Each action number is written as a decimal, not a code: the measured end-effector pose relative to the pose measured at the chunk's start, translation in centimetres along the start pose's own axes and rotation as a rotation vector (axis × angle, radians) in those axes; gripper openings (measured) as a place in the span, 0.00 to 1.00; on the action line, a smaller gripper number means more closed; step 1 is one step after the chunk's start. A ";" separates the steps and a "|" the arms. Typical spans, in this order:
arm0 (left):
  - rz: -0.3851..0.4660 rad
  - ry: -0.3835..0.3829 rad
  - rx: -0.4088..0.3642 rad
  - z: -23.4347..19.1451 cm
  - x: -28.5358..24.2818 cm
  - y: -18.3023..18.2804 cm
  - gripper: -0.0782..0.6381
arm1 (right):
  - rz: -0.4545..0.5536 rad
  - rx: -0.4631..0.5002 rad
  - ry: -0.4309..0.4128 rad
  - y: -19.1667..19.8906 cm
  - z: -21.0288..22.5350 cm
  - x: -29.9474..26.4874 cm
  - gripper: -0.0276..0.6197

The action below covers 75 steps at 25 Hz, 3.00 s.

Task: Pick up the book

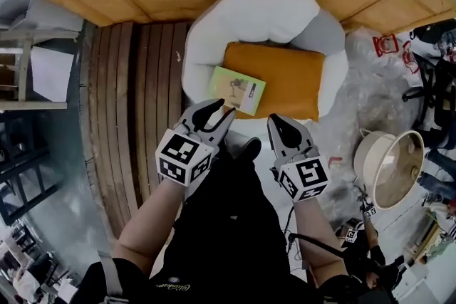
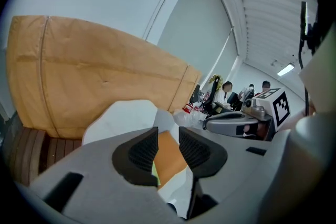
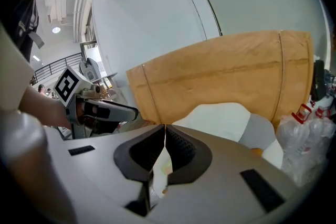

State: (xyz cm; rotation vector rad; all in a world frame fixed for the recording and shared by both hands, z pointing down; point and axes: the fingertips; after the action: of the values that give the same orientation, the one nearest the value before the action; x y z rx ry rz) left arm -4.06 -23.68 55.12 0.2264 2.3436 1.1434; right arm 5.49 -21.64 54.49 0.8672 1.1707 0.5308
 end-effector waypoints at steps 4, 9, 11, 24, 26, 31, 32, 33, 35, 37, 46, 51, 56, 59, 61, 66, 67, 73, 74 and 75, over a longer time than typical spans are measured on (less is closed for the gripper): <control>-0.017 -0.002 0.036 -1.2 -1.0 1.8 0.29 | -0.032 0.001 0.008 1.6 0.2 -1.8 0.06; -0.038 -0.019 0.067 -3.7 -2.3 3.9 0.29 | -0.074 -0.003 0.031 3.9 1.1 -4.2 0.06; -0.049 -0.027 0.085 -5.0 -3.1 5.4 0.30 | -0.097 -0.004 0.037 5.5 1.5 -5.5 0.06; -0.222 -0.059 0.173 -16.8 -9.9 22.0 0.49 | -0.265 -0.021 0.086 21.3 5.1 -16.7 0.22; -0.247 -0.081 0.171 -19.0 -10.6 24.2 0.53 | -0.288 -0.027 0.097 23.6 5.8 -18.1 0.31; -0.300 -0.126 0.169 -23.9 -12.3 28.6 0.56 | -0.336 -0.063 0.118 28.3 7.4 -21.3 0.40; -0.310 -0.133 0.172 -24.7 -12.7 29.3 0.57 | -0.346 -0.068 0.122 29.1 7.8 -21.9 0.41; -0.319 -0.136 0.177 -25.4 -13.1 29.9 0.58 | -0.358 -0.071 0.126 29.9 8.1 -22.4 0.42; -0.332 -0.141 0.188 -26.6 -13.6 30.9 0.62 | -0.381 -0.077 0.127 31.4 8.5 -23.2 0.45; -0.344 -0.143 0.200 -27.5 -14.2 31.6 0.64 | -0.398 -0.095 0.122 32.5 8.9 -24.0 0.46; -0.408 -0.117 0.220 -29.4 -16.2 34.1 0.70 | -0.447 -0.236 0.063 35.0 10.0 -27.0 0.49; -0.377 -0.068 0.293 -29.3 -16.5 34.8 0.70 | -0.442 -0.322 0.015 35.5 9.5 -27.7 0.49; -0.367 -0.054 0.321 -29.1 -16.7 34.9 0.69 | -0.417 -0.365 0.018 35.4 9.3 -27.9 0.49; -0.370 -0.059 0.332 -28.6 -16.3 35.1 0.69 | -0.414 -0.388 0.024 35.3 9.3 -27.4 0.49; -0.366 -0.066 0.334 -28.5 -16.2 34.9 0.69 | -0.411 -0.398 0.027 34.9 9.4 -27.4 0.48; -0.367 -0.079 0.315 -28.0 -15.7 34.1 0.69 | -0.410 -0.397 0.029 34.1 9.3 -27.0 0.48; -0.368 -0.080 0.306 -27.9 -15.6 33.9 0.69 | -0.408 -0.397 0.028 33.8 9.2 -26.7 0.48; -0.366 -0.091 0.251 -26.4 -14.8 31.2 0.69 | -0.397 -0.375 0.044 31.6 9.0 -25.1 0.48; -0.363 -0.093 0.243 -26.0 -14.6 30.5 0.69 | -0.392 -0.370 0.046 31.0 9.0 -24.7 0.48; -0.358 -0.095 0.235 -25.6 -14.4 29.8 0.69 | -0.384 -0.365 0.047 30.3 9.0 -24.3 0.48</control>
State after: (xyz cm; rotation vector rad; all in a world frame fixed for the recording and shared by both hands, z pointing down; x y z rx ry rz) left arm -7.34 -27.71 96.65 -0.0569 2.3109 0.6736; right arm 8.16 -25.21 94.06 0.3071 1.1992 0.4302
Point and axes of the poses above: the fingertips, and each gripper's own axes: x backward along the fingers, z to its right, y out of its underside, and after that the axes turned 15 degrees about y, right-handed
